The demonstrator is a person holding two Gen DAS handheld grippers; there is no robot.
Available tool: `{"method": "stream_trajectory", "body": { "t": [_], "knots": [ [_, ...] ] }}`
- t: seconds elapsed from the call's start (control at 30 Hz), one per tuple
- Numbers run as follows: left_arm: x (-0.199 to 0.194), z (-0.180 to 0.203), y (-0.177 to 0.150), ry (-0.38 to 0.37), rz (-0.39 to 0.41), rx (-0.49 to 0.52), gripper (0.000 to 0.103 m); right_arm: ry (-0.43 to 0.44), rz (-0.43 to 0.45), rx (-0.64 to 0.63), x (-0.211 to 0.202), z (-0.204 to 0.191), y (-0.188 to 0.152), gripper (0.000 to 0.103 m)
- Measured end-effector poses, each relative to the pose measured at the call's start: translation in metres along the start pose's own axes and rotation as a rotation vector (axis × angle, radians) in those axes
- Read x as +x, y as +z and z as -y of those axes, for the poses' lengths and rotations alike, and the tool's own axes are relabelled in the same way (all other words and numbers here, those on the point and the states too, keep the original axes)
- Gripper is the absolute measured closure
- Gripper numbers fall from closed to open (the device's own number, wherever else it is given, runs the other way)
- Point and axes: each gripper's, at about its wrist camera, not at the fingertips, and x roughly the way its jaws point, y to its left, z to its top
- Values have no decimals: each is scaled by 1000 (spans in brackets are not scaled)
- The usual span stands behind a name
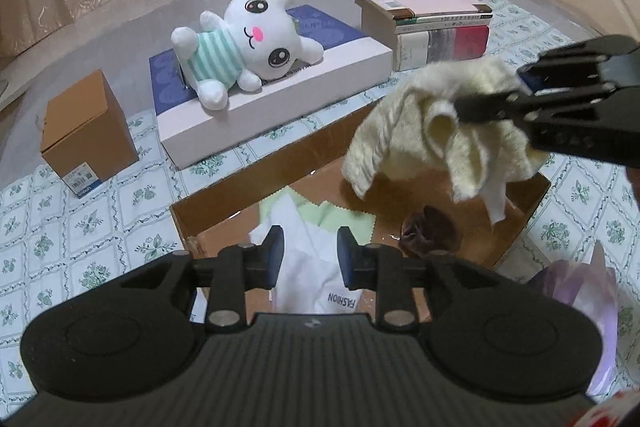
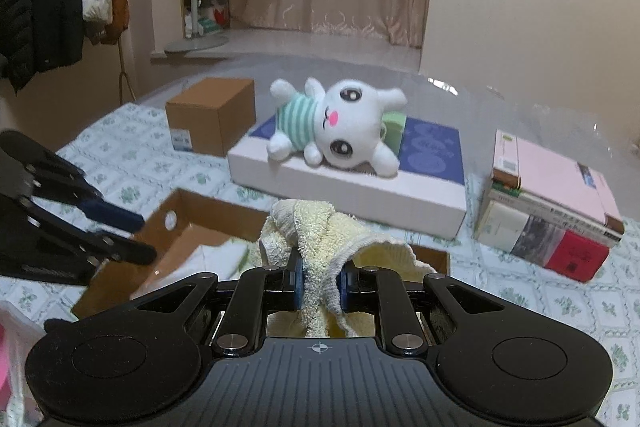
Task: Organize soft objects
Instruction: 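Carry both cloths to the box and open the left gripper over it, then lower the yellow towel into the box and open the right gripper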
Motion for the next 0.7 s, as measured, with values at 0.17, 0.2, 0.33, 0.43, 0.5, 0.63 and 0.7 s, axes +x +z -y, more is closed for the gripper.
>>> {"method": "stream_trajectory", "body": {
  "t": [0.17,0.2,0.33,0.43,0.5,0.63,0.7],
  "knots": [
    [-10,-1,-2,4,19,-5,78,30,-101,44,18,9,-12,85],
    [-12,-1,-2,1,23,-6,78,52,-136,64,23,12,-14,80],
    [-23,2,-5,4,39,-12,78,63,-161,145,21,21,-22,39],
    [-36,3,-6,7,57,-25,78,45,-159,174,6,23,-21,39],
    [-48,5,-8,8,75,-34,78,27,-152,174,-9,21,-19,39],
    [-83,13,-17,-2,121,-65,78,1,-111,167,-46,6,-18,39],
    [-102,20,-24,-3,142,-79,78,11,-73,175,-70,-5,-20,39]
  ]
}}
